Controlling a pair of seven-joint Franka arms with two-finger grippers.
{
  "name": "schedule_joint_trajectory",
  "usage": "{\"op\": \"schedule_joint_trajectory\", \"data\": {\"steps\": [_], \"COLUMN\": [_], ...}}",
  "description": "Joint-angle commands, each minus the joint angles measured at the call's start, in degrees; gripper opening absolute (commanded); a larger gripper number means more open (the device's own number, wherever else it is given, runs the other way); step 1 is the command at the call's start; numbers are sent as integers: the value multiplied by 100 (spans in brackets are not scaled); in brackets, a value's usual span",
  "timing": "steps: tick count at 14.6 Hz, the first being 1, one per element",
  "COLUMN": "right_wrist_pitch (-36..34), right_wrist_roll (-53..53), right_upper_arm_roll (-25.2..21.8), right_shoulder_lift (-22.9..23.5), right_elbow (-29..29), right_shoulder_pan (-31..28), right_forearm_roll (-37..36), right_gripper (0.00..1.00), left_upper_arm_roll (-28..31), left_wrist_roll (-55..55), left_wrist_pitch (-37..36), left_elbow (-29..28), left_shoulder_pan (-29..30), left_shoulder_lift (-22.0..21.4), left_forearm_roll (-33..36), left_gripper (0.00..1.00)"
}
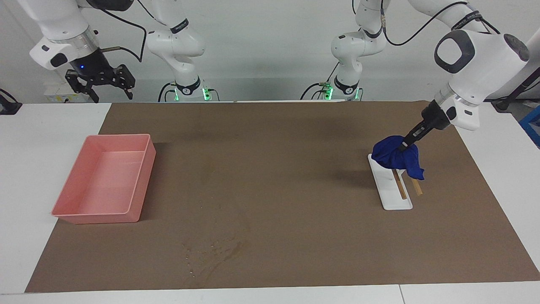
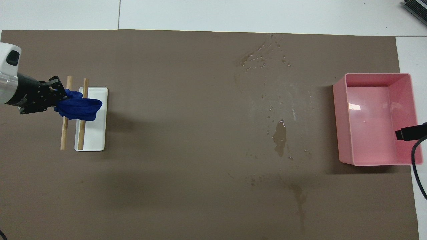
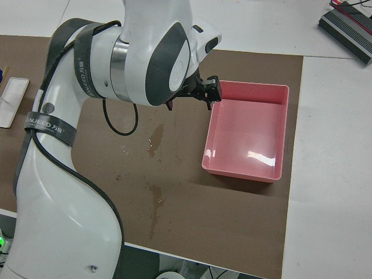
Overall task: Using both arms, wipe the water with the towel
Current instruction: 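Lift the blue cloth with the left gripper while the right gripper approaches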
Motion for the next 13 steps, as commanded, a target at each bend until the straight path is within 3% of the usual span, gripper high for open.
{"op": "schedule_joint_trajectory", "data": {"steps": [1, 3, 6, 8, 13], "right_wrist_pitch": [-144, -170, -179, -144, 259], "right_wrist_roll": [228, 500, 1001, 1360, 4362], "right_upper_arm_roll": [40, 40, 40, 31, 40], "right_shoulder_lift": [-117, -125, -143, -195, -213], "right_elbow": [-76, -93, -128, -242, -365], "right_shoulder_pan": [-36, -36, -36, -53, 349], "right_forearm_roll": [49, 267, 645, 1303, 2658], "right_gripper": [100, 100, 100, 100, 100], "left_upper_arm_roll": [-217, -393, -455, -464, -464], "left_wrist_roll": [-1396, -2217, -2544, -2868, -4062], "left_wrist_pitch": [-107, -89, -28, 191, 1893], "left_elbow": [72, 64, -24, -146, -902], "left_shoulder_pan": [-304, -524, -840, -1104, -2263], "left_shoulder_lift": [-208, -270, -349, -393, -612], "left_forearm_roll": [-482, -790, -1422, -1713, -2163], "left_gripper": [0, 0, 0, 0, 0]}}
